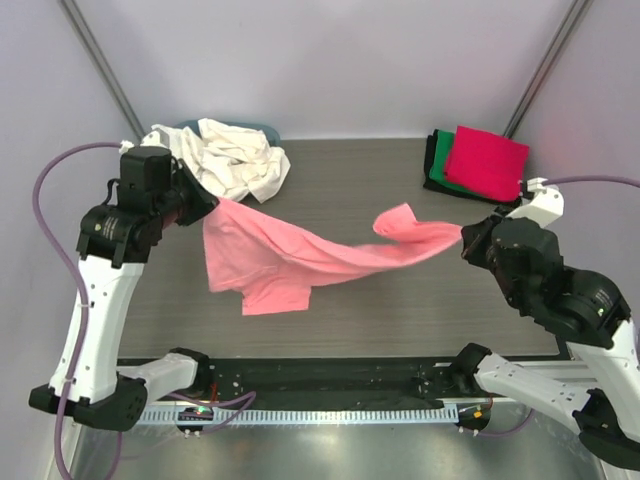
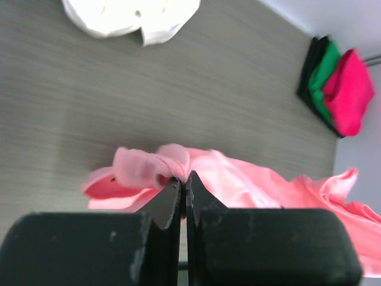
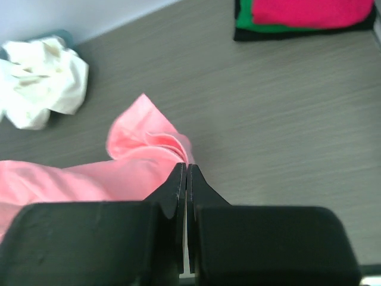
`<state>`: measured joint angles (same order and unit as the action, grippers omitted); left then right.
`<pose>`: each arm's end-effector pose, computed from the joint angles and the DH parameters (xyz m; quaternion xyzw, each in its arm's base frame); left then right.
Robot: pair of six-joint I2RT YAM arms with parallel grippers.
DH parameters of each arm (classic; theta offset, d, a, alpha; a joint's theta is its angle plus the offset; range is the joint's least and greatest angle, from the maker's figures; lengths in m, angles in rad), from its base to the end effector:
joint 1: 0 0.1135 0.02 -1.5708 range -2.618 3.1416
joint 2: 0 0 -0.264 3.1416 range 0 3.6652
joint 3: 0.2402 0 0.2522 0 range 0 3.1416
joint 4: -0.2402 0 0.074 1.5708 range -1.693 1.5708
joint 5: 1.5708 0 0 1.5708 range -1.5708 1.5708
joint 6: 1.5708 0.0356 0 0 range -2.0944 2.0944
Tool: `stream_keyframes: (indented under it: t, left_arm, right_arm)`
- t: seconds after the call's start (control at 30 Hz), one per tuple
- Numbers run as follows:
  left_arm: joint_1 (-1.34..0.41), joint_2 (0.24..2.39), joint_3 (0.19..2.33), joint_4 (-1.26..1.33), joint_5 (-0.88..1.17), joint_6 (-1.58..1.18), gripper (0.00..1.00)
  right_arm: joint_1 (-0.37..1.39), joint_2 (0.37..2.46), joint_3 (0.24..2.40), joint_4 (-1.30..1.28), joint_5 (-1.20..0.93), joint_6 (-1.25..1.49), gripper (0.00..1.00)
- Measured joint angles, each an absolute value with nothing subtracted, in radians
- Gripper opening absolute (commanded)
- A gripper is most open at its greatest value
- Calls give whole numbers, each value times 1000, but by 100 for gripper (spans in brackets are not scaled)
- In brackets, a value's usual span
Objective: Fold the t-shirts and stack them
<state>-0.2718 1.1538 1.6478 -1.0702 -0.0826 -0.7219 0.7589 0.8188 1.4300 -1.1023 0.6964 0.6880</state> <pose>0.1858 -0.0487 0.4642 -0.2152 0.8516 -0.1953 0.4363 0.0848 0.0489 0.4482 0.1467 0.8120 0.1005 0.5559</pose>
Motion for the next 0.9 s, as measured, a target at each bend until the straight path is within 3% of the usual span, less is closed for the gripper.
stream_keyframes:
  t: [0.3, 0.53, 0.67, 0.73, 0.77, 0.8, 0.83, 0.87, 0.9]
  left_arm:
    - [-230, 1184, 1357, -1132, -49, -694, 0]
    - [-226, 1177, 1412, -1142, -26, -676, 3]
    - [-205, 1310, 1523, -1137, 50, -651, 8]
    - [-179, 1433, 1583, -1115, 98, -637, 13]
    - [-164, 1516, 1622, -1110, 115, -626, 33]
    - [-153, 1592, 1655, -1100, 121, -611, 45]
    - [-143, 1688, 1686, -1084, 122, -598, 52]
    - [-135, 1788, 1715, -1076, 123, -588, 60]
    - [-132, 1857, 1722, -1069, 118, -580, 63]
  right_arm:
    - [759, 819, 1255, -1236, 741, 768, 1]
    - [759, 831, 1286, -1245, 799, 769, 1]
    - [715, 953, 1349, -1214, 843, 704, 1]
    - [616, 1049, 1359, -1150, 801, 641, 1]
    - [536, 1107, 1358, -1104, 760, 605, 1]
    - [452, 1175, 1358, -1056, 707, 570, 6]
    - [377, 1250, 1359, -1017, 651, 546, 21]
    - [324, 1320, 1362, -984, 601, 524, 42]
    - [279, 1403, 1364, -952, 545, 505, 69]
